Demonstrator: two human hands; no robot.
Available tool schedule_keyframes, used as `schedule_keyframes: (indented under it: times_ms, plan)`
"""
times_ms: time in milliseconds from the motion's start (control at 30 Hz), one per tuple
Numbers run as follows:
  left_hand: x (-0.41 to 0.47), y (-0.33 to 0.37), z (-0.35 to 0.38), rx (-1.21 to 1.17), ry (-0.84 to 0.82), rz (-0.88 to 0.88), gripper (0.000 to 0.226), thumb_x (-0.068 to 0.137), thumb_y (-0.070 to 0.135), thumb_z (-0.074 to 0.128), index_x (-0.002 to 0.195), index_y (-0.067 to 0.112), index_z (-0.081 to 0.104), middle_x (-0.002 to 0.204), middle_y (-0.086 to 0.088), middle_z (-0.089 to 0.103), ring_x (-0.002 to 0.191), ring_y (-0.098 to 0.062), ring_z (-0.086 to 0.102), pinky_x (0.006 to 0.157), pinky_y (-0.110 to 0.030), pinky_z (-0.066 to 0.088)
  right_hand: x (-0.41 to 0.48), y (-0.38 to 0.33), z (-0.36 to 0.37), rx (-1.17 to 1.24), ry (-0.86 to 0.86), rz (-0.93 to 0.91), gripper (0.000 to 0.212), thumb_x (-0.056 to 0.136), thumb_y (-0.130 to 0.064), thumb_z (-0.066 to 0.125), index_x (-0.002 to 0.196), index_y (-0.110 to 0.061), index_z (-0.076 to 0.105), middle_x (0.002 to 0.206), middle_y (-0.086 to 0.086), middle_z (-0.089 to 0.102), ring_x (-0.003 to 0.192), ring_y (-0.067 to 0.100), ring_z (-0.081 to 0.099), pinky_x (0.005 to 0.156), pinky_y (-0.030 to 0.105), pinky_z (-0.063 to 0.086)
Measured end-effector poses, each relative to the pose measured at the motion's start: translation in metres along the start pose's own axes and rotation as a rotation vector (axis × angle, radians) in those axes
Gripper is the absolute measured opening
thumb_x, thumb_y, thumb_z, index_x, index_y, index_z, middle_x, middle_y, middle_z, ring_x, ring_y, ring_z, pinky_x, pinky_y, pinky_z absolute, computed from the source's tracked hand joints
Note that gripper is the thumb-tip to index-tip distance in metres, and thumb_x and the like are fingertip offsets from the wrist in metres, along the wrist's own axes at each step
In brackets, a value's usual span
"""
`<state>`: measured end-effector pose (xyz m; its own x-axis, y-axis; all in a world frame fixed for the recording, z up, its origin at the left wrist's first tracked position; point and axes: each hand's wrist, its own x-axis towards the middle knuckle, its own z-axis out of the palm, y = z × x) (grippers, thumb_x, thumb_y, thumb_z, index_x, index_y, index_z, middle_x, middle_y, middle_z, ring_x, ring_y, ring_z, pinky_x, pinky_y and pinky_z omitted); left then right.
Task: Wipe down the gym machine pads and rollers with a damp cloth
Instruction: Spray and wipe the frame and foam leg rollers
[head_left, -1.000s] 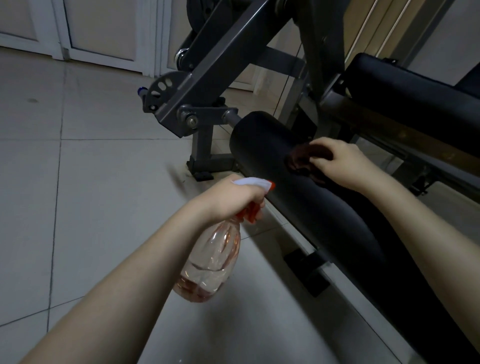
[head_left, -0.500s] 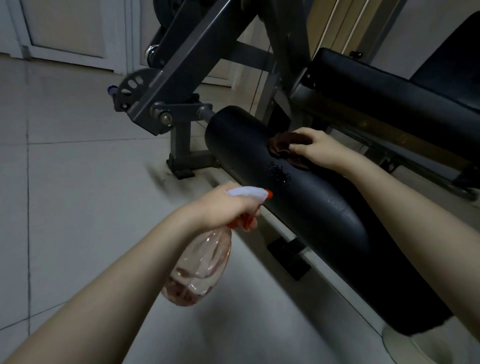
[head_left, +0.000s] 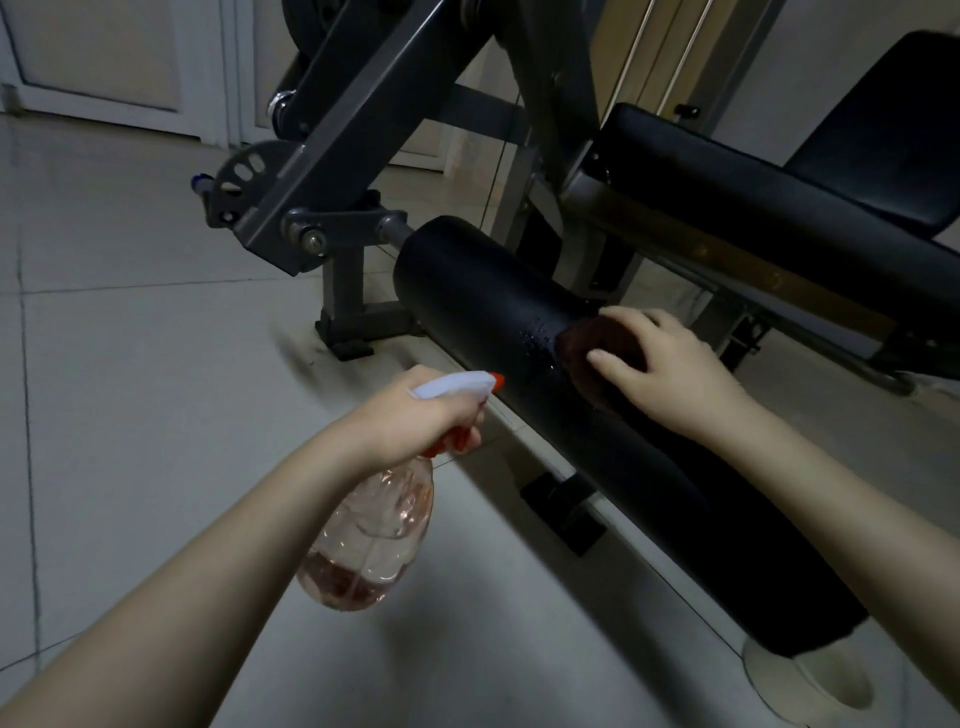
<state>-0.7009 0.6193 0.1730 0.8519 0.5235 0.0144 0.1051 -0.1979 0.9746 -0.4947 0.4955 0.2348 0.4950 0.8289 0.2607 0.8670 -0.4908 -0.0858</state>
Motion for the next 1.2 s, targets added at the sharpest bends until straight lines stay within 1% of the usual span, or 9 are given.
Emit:
schedule_keyframes:
  times_ms: [200,367,533,600,667,800,933,1033,1200]
  plan:
    - [0.009,0.000,-0.001,-0.008,0.005,-0.005,0.049,0.076,0.034,0.051,0.103,-0.005,0.062,0.079,-0.007,0.070,0.076,-0.018,0.061,0.078,-0.041,0.047,0.064,-0.048,0.036,-0.173,0.132,-0.043,0.046,0.098,-0.041,0.042,0.141,-0.025,0.038,0.144,0.016,0.037,0.125,0.039,0.043,0.103,0.047,0.038]
    - [0.015,0.001,-0.002,-0.006,0.011,-0.025,0.058,0.074,0.037,0.051,0.116,-0.003,0.061,0.086,-0.015,0.072,0.079,-0.020,0.064,0.080,-0.040,0.048,0.043,-0.034,0.025,-0.241,0.110,-0.209,0.041,0.095,-0.030,0.050,0.135,-0.022,0.045,0.140,0.013,0.044,0.125,0.032,0.045,0.103,0.041,0.038]
    - [0.014,-0.002,-0.005,-0.019,0.023,-0.047,0.042,0.084,0.029,0.056,0.107,-0.007,0.062,0.081,-0.010,0.067,0.077,-0.019,0.060,0.077,-0.037,0.043,-0.001,-0.009,0.013,-0.230,0.066,-0.279,0.047,0.092,-0.034,0.054,0.137,-0.026,0.044,0.147,0.008,0.034,0.137,0.029,0.027,0.113,0.043,0.023]
    - [0.013,-0.004,-0.006,-0.015,0.037,-0.048,0.020,0.095,0.021,0.053,0.102,0.009,0.067,0.087,-0.015,0.068,0.080,-0.019,0.061,0.083,-0.041,0.047,0.011,-0.020,0.020,-0.242,0.087,-0.199,0.047,0.093,-0.043,0.048,0.137,-0.027,0.042,0.147,0.010,0.034,0.135,0.033,0.029,0.112,0.048,0.026]
    - [0.015,-0.006,-0.007,0.004,0.051,-0.050,0.016,0.098,0.022,0.051,0.094,0.021,0.066,0.088,-0.015,0.071,0.081,-0.020,0.063,0.092,-0.049,0.049,0.029,-0.035,0.027,-0.238,0.107,-0.116,0.046,0.094,-0.044,0.045,0.136,-0.026,0.041,0.147,0.014,0.033,0.132,0.037,0.034,0.108,0.048,0.031]
    - [0.016,-0.006,-0.005,0.001,0.073,-0.072,0.015,0.098,0.021,0.050,0.096,0.025,0.064,0.084,-0.009,0.071,0.080,-0.019,0.065,0.093,-0.047,0.049,0.024,-0.036,0.028,-0.286,0.122,-0.152,0.041,0.094,-0.032,0.050,0.133,-0.019,0.047,0.142,0.017,0.039,0.128,0.036,0.038,0.107,0.046,0.033]
    - [0.015,-0.005,-0.007,0.007,0.046,-0.069,0.019,0.098,0.026,0.050,0.088,0.021,0.065,0.085,-0.010,0.072,0.082,-0.020,0.066,0.096,-0.050,0.049,-0.031,-0.016,0.024,-0.372,0.175,-0.286,0.043,0.075,-0.016,0.072,0.116,-0.011,0.063,0.134,0.024,0.049,0.125,0.048,0.041,0.103,0.055,0.034]
    - [0.015,-0.006,-0.008,0.008,0.042,-0.072,0.020,0.098,0.026,0.051,0.087,0.019,0.066,0.085,-0.010,0.072,0.082,-0.020,0.065,0.096,-0.051,0.048,-0.036,-0.016,0.033,-0.420,0.169,-0.239,0.055,0.071,-0.034,0.074,0.119,-0.009,0.061,0.134,0.029,0.046,0.121,0.053,0.043,0.099,0.061,0.035]
    - [0.016,-0.007,-0.008,0.017,0.033,-0.067,0.026,0.080,0.039,0.055,0.088,0.018,0.068,0.086,-0.009,0.074,0.083,-0.020,0.067,0.094,-0.050,0.050,-0.002,-0.040,0.048,-0.417,0.223,-0.202,0.059,0.086,-0.052,0.043,0.121,-0.008,0.061,0.131,0.028,0.050,0.115,0.050,0.049,0.097,0.058,0.039]
